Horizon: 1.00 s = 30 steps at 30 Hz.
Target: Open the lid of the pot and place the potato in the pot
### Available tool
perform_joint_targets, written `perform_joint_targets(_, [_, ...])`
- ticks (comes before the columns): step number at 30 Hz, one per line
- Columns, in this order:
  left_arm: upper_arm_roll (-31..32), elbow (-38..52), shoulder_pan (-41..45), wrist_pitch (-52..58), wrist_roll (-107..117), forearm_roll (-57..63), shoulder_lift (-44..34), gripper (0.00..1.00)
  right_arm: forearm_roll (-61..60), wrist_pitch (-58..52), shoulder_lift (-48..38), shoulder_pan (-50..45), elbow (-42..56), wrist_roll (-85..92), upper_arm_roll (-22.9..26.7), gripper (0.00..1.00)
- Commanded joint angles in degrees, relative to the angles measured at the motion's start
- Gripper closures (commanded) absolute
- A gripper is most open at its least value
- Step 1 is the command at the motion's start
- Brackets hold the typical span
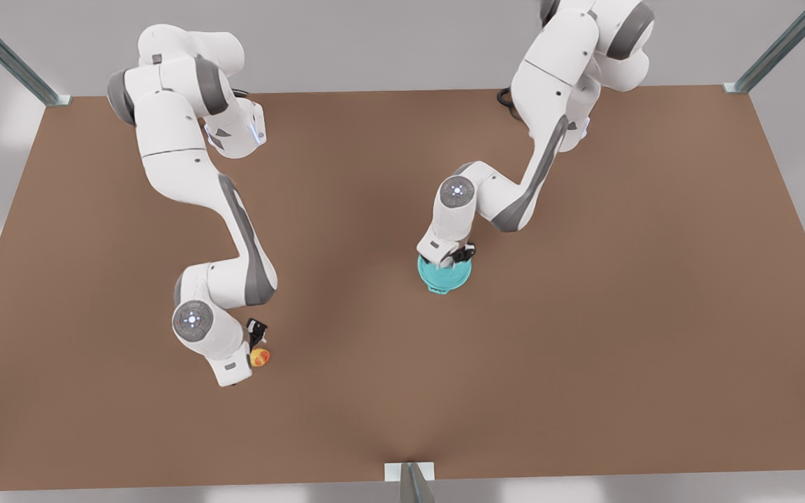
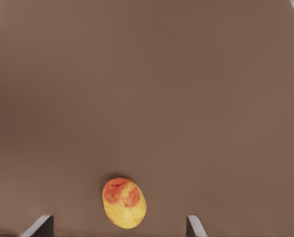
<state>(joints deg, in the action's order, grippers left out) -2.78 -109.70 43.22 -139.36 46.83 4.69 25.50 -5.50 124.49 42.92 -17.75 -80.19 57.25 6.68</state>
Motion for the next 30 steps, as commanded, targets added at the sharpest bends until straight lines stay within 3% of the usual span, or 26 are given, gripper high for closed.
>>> perform_joint_targets(1, [-0.38,1.68,-0.07,4.97,3.53,-0.48,-0.10,0.64,-0.21,0.23,0.49,0.00,-0.15,25.11,0.00,0.00])
perform_joint_targets(5, [-2.75,5.98,-3.05,4.97,2.83,-0.39,1.56,0.65,-0.21,0.31,3.22,0.35,0.03,24.84,0.00,0.00])
perform_joint_targets(7, [-2.75,18.89,-9.03,4.97,1.07,-0.83,13.77,0.65,-0.04,0.75,4.45,0.61,0.12,24.49,0.09,0.00])
perform_joint_targets(9, [-2.75,29.97,-9.47,4.53,1.78,-1.44,23.62,0.65,0.05,1.02,5.77,0.61,0.64,24.40,0.09,0.00])
perform_joint_targets(12, [-2.75,32.97,-9.47,4.01,1.34,-1.27,27.76,0.65,-0.04,1.54,6.91,0.61,1.79,24.31,0.09,0.00])
perform_joint_targets(13, [-2.75,32.88,-9.39,4.01,1.16,-0.92,27.76,0.55,-0.30,1.72,7.00,0.61,2.23,24.40,0.09,0.00])
perform_joint_targets(14, [-2.75,32.88,-9.39,4.01,0.90,-0.65,27.67,0.00,-0.30,1.72,7.61,0.61,2.58,24.40,0.09,0.00])
perform_joint_targets(17, [-2.84,32.35,-10.27,7.95,-5.25,-0.56,24.95,0.00,-0.39,1.98,8.49,0.61,3.37,24.31,0.09,0.00])
perform_joint_targets(18, [-2.75,32.35,-10.18,17.79,-11.31,-0.74,19.51,0.00,-0.39,1.98,8.67,0.79,3.46,24.40,0.09,0.00])
perform_joint_targets(19, [-3.10,32.53,-12.71,34.92,-25.96,-2.23,10.99,0.00,-0.48,1.98,8.67,1.14,3.28,24.32,0.09,0.00])
perform_joint_targets(20, [-3.02,36.82,-24.92,55.05,-47.69,-9.26,3.33,0.00,-0.65,3.91,8.67,1.14,2.93,24.40,0.09,0.00])
perform_joint_targets(21, [-2.93,33.97,-29.95,58.07,-49.63,-8.74,-5.61,0.00,-0.57,4.27,8.67,1.32,2.93,24.40,0.09,0.00])
perform_joint_targets(22, [-3.10,12.23,-30.21,39.16,-48.23,-5.57,-22.08,0.00,-0.48,4.27,8.67,1.49,2.84,24.49,0.09,0.00])
perform_joint_targets(26, [-2.93,21.80,-31.97,41.45,-48.32,-5.92,-11.18,0.00,-0.65,4.62,8.93,1.58,2.67,24.75,0.09,0.00])
perform_joint_targets(30, [-3.10,24.09,-32.24,41.80,-48.41,-5.75,-11.97,0.00,-0.65,6.11,8.93,1.58,1.96,25.02,0.09,0.00])
